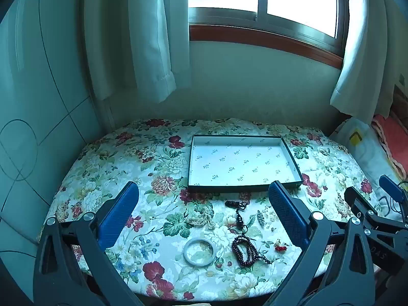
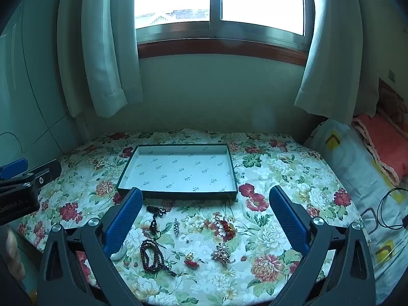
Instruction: Organize jewelry
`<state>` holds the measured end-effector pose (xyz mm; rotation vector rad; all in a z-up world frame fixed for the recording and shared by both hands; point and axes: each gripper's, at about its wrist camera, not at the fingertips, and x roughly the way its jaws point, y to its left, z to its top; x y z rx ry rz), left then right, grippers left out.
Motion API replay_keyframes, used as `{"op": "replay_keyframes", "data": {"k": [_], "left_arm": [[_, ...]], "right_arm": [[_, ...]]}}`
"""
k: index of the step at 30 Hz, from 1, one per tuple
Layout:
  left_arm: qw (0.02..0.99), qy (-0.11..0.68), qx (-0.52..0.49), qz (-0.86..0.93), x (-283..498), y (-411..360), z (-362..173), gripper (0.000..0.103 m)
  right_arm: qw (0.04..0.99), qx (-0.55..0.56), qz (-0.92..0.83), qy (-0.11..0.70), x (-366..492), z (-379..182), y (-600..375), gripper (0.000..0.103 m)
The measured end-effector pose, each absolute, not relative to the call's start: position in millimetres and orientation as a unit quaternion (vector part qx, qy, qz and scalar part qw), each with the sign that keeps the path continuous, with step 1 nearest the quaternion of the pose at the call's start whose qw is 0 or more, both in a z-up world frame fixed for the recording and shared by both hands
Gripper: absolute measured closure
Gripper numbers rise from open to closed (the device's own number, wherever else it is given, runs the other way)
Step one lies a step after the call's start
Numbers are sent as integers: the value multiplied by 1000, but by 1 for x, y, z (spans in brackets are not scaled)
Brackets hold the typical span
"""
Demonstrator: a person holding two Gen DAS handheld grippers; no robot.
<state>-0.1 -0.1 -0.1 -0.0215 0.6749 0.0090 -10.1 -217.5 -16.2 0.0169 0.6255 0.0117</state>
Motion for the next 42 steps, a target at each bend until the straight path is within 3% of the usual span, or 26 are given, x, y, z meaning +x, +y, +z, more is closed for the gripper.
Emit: {"op": "replay_keyframes", "data": {"k": [42], "left_arm": [[944,331,2,2,-2,-2,-4,2]], "right_arm": [[952,8,5,307,-11,-19,-217,4]]}}
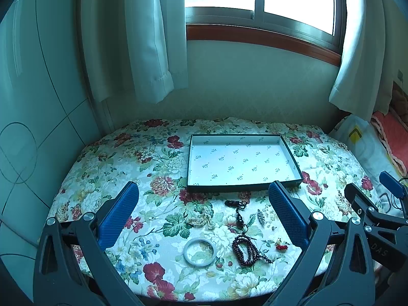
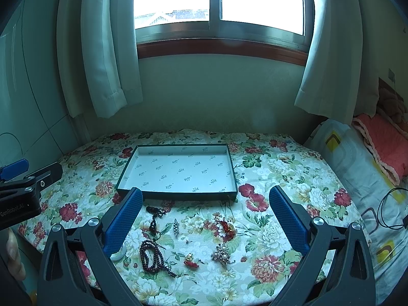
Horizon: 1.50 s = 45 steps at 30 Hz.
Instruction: Organize jewelry
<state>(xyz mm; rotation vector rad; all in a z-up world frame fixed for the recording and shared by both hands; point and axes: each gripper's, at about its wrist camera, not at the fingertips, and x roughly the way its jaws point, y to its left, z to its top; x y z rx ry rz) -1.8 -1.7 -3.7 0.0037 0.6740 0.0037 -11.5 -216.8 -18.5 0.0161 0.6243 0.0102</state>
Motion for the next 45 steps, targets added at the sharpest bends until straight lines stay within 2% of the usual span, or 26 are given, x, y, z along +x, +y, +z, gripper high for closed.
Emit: {"op": "replay_keyframes", "data": {"k": [45], "left_arm": [[941,337,1,1,-2,-3,-9,2]], "right_arm": [[951,9,5,310,-9,-26,-217,4]]}}
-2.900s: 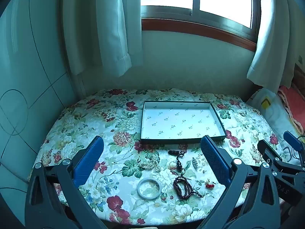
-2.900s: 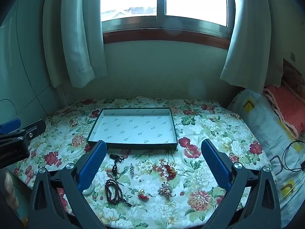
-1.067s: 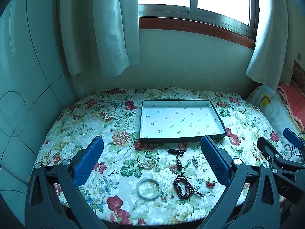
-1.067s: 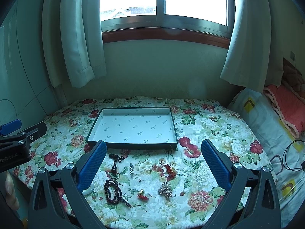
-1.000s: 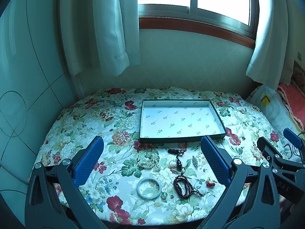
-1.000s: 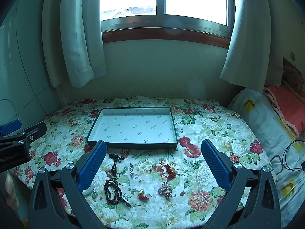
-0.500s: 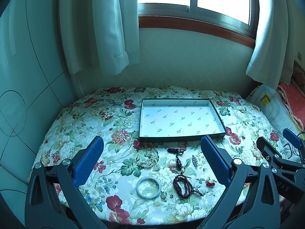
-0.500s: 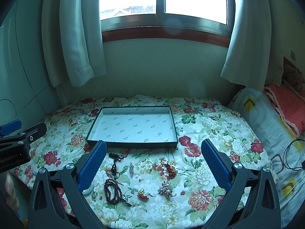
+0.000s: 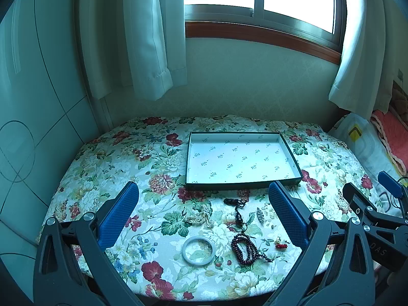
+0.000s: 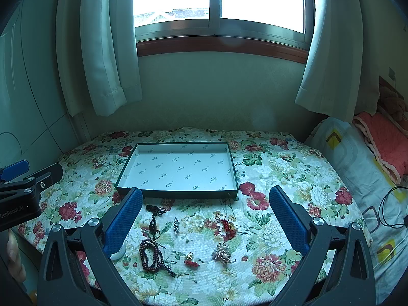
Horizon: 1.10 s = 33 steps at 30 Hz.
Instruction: Organize jewelry
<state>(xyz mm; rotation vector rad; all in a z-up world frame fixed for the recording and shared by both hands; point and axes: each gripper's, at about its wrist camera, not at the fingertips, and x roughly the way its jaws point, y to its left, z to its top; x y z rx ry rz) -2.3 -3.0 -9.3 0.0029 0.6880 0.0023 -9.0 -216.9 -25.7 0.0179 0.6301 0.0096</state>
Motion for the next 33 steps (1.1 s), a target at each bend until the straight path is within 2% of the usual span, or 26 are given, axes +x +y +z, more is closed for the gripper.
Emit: {"op": "replay_keyframes", "data": {"k": [18,24,33], "left_arm": [[935,354,-2,4,6,-2,-27,2],[919,394,-13,2,25,7,-59,2],[878,478,-32,9,47,26,-137,2]], "right_arm": [[945,13,-2,327,0,-44,-221,4],[932,28,-5,361,15,-80,-234,4],[900,36,-4,434,31,-159,-251,5]]}}
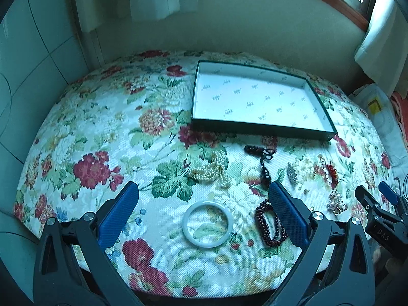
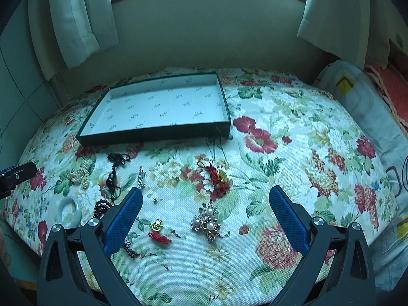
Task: Organize jewelry
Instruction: 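Grasp the white jade bangle with the left tool while the right tool grasps the pearl brooch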
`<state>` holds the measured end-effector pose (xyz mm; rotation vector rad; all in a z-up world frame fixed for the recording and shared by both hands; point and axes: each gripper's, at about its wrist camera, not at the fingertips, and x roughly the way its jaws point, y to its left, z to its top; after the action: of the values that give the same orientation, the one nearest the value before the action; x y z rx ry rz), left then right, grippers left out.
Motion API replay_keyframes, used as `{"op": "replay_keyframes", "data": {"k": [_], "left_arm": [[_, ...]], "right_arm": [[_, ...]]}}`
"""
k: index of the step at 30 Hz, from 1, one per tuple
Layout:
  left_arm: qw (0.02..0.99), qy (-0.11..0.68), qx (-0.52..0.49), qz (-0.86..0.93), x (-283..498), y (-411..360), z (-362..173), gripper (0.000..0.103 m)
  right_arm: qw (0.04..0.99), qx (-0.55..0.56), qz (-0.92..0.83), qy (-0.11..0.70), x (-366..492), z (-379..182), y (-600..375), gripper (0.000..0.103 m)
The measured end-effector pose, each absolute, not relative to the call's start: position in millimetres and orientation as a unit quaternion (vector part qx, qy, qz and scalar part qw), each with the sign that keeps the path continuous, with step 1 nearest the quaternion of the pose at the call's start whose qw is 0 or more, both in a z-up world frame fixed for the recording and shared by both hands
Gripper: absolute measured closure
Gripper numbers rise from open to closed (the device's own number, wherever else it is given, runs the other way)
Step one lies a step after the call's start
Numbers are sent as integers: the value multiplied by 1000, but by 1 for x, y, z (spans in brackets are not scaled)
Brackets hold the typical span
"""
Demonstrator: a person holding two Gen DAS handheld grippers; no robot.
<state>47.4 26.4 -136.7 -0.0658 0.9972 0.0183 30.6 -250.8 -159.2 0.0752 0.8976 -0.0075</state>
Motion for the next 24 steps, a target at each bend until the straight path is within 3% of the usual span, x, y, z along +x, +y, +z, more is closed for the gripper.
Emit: {"op": "replay_keyframes", "data": {"k": [5,6,7,8,9,17,24], "left_arm": [[866,499,-28,12,45,33,-166,3],[864,502,-26,12,45,34,-170,6],[862,507,-25,12,45,34,-174,13],[858,512,-26,13,46,35,-178,16],[856,516,-28,13,47,35,-181,18],[855,518,-34,13,47,38,-186,18],[849,528,-33,16,44,39,-195,18]], "right_arm": [[889,58,3,453,32,-186,-261,6],[888,60,5,457,33,-190,-261,10],[886,62,6,460,33,-193,-262,18],[884,63,4,464,35,-196,-263,39],[881,66,1,468,36,-199,-264,47],[875,78,33,477,41,-212,-260,47],[869,78,39,488,44,-227,-258,59]]}}
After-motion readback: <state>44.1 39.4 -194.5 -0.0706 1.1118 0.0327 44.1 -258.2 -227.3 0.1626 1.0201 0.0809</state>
